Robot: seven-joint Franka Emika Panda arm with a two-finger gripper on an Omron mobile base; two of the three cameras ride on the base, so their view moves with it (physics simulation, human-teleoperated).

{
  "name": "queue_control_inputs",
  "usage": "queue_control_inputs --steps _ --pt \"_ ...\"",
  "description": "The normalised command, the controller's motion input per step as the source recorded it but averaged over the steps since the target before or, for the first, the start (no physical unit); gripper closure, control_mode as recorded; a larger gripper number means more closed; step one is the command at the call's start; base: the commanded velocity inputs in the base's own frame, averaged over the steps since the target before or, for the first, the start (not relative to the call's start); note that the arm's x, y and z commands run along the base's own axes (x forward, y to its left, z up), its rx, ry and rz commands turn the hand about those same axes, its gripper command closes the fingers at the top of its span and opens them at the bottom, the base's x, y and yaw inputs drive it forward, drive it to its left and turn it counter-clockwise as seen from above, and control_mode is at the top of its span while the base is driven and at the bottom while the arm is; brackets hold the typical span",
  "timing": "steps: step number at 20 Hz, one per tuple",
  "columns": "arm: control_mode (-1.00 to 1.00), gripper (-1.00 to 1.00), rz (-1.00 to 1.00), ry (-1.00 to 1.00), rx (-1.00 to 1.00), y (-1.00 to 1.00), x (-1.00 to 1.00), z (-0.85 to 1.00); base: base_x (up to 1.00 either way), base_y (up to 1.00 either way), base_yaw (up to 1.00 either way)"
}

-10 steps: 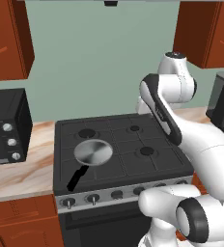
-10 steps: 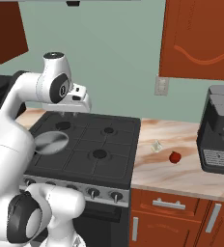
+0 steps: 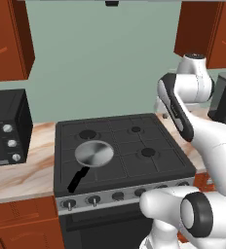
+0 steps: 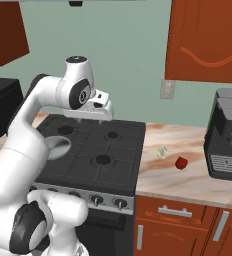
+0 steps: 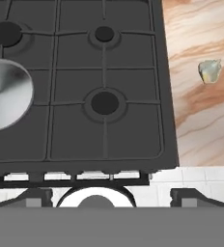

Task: Put the bell pepper and garlic in the pan. Then turn on the front left burner and set the heat to medium.

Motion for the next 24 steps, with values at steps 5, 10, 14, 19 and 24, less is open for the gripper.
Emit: queue_control_inputs --steps 5,10,14,19,24 --pt "-1.00 -1.00 -0.01 0.03 0.00 -1.00 0.00 -0.14 0.00 0.00 0.00" --pt "-1.00 -1.00 0.00 0.00 0.00 -0.81 0.00 -0.40 0.00 0.00 0.00" --pt "-1.00 -1.00 -0.03 0.00 0.00 -0.41 0.10 -0.53 0.00 0.00 0.00" --pt "-1.00 -1.00 -0.01 -0.05 0.02 -0.24 0.28 -0.46 0.00 0.00 0.00" --pt "-1.00 -1.00 0.00 -0.07 0.00 -0.13 0.37 -0.35 0.00 0.00 0.00"
